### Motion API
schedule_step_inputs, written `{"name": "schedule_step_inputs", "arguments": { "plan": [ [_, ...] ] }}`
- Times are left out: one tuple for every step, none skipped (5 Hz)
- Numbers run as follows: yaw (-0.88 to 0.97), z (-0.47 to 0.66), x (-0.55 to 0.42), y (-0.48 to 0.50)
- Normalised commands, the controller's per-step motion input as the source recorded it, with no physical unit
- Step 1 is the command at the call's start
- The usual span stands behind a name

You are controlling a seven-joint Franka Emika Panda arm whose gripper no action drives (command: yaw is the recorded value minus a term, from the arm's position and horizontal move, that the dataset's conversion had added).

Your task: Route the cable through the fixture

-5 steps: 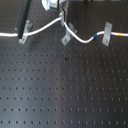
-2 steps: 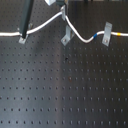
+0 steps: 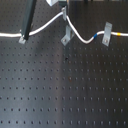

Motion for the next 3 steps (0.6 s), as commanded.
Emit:
{"name": "schedule_step_inputs", "arguments": {
  "plan": [
    [0.00,0.20,-0.012,-0.013],
    [0.00,0.07,0.001,0.000],
    [0.00,0.28,-0.035,-0.032]
  ]
}}
